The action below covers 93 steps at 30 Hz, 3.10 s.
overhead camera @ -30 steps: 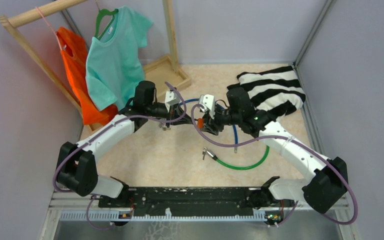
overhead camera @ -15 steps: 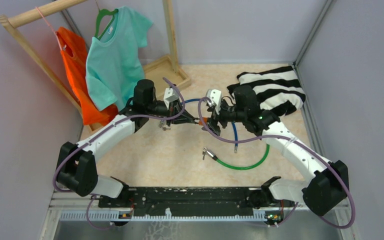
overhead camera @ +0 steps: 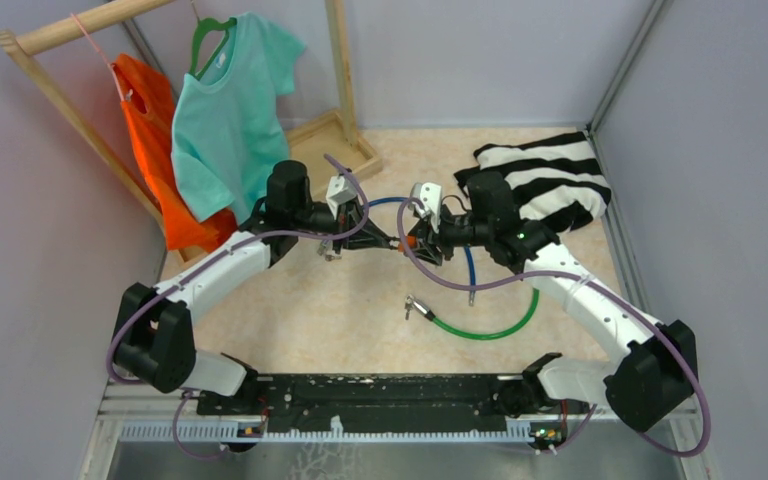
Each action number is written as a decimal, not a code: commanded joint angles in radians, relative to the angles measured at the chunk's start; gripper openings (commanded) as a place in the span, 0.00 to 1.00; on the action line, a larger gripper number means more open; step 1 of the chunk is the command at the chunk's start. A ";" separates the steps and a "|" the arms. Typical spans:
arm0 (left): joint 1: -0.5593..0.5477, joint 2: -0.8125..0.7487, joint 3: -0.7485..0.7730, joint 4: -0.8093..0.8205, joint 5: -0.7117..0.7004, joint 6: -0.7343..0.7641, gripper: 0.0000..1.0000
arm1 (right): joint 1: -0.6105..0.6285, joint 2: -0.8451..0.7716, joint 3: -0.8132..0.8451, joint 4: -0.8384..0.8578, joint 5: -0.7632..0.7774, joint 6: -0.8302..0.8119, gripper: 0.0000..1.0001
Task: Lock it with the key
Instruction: Lock the lock.
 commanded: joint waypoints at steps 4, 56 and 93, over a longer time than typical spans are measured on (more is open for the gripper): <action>-0.004 -0.023 -0.010 0.068 0.037 -0.013 0.00 | -0.008 -0.009 0.009 0.016 -0.053 -0.018 0.42; -0.012 -0.036 -0.080 0.268 0.005 -0.117 0.00 | -0.009 0.032 -0.004 0.085 -0.216 0.094 0.00; -0.052 0.004 -0.172 0.394 -0.016 -0.158 0.00 | -0.010 0.070 0.059 0.156 -0.229 0.213 0.00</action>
